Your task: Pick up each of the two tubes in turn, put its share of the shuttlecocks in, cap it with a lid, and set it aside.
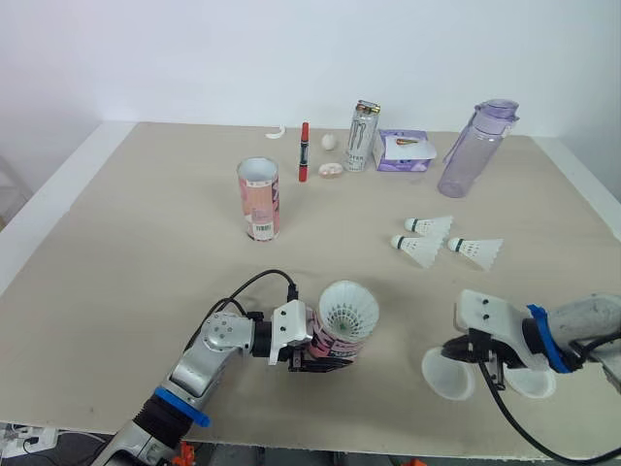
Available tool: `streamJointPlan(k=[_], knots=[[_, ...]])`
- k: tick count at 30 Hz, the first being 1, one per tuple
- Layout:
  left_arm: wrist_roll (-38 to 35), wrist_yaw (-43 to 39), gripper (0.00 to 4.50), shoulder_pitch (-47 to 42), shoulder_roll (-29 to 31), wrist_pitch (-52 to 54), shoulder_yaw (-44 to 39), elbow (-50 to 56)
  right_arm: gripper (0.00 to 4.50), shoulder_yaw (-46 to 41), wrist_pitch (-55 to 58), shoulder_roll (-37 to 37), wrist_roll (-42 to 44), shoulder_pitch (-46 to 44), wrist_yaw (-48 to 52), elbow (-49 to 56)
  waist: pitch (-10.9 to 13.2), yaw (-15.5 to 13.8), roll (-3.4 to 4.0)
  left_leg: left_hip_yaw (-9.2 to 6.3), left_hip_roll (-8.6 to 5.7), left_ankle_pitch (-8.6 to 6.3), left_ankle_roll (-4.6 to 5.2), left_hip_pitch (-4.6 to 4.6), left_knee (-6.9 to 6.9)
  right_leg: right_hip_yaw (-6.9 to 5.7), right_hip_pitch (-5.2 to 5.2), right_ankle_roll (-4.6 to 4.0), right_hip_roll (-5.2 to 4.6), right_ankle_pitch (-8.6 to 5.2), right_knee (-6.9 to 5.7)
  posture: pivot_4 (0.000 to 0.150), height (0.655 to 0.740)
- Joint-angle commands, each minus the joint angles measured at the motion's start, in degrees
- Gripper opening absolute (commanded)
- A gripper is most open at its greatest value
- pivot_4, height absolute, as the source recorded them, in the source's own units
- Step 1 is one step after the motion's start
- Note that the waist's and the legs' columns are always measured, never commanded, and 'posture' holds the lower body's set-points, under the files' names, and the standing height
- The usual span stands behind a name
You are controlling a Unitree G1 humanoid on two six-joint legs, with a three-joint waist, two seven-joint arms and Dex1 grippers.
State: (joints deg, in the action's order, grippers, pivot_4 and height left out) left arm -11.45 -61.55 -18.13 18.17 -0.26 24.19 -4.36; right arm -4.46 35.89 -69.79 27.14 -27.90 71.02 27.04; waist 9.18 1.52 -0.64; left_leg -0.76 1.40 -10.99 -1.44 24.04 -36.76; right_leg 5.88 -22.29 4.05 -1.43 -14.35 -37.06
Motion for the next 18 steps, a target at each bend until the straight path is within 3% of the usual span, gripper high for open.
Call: streamJointPlan(k=[1,3,6,8,18], knots=[[4.12,1.72,2.80,0.22,0.34,2.97,1.85,-4.97,0.11,4.21,0.44,4.30,4.58,-18.55,3.34,-0.77,-0.07,-0.04,0.06,0.02,-0.04,0.03,0.05,0.01,0.02,0.02,-0.02,0.03,-0.03,0.02,0.01,0.150,0.7400],[4.48,2.06,2.80,-0.06,0.10,3.20,2.15,-5.32,0.11,6.24,1.89,6.83,6.29,-23.64,3.43,-0.35,-0.15,-0.19,-0.53,0.09,0.23,0.04,0.07,-0.19,0.07,-0.17,-0.02,-0.05,0.03,-0.18,0.00,0.150,0.7400],[4.71,2.19,2.80,-0.55,-0.19,3.21,2.23,-6.04,0.11,8.41,2.85,8.21,6.58,-26.08,4.66,-0.22,-0.25,-0.23,-0.30,0.46,0.26,0.04,0.07,-0.12,0.09,0.03,-0.03,-0.10,-0.08,-0.02,0.00,0.150,0.7400],[4.84,2.30,2.80,-0.83,-0.24,3.20,2.36,-6.50,0.11,10.21,3.67,10.23,6.92,-26.84,4.16,0.47,-0.27,-0.44,-0.55,0.43,0.25,0.05,0.08,-0.09,0.09,0.00,-0.06,-0.03,-0.09,-0.07,0.01,0.150,0.7400],[5.05,2.59,2.80,-1.06,0.10,3.35,2.46,-6.98,0.11,18.79,-4.02,11.14,-2.48,-24.63,7.07,-0.88,-0.32,-0.35,-0.60,0.79,0.19,0.15,0.26,0.03,0.08,-0.07,-0.26,0.00,-0.57,-0.07,0.04,0.150,0.7400]])
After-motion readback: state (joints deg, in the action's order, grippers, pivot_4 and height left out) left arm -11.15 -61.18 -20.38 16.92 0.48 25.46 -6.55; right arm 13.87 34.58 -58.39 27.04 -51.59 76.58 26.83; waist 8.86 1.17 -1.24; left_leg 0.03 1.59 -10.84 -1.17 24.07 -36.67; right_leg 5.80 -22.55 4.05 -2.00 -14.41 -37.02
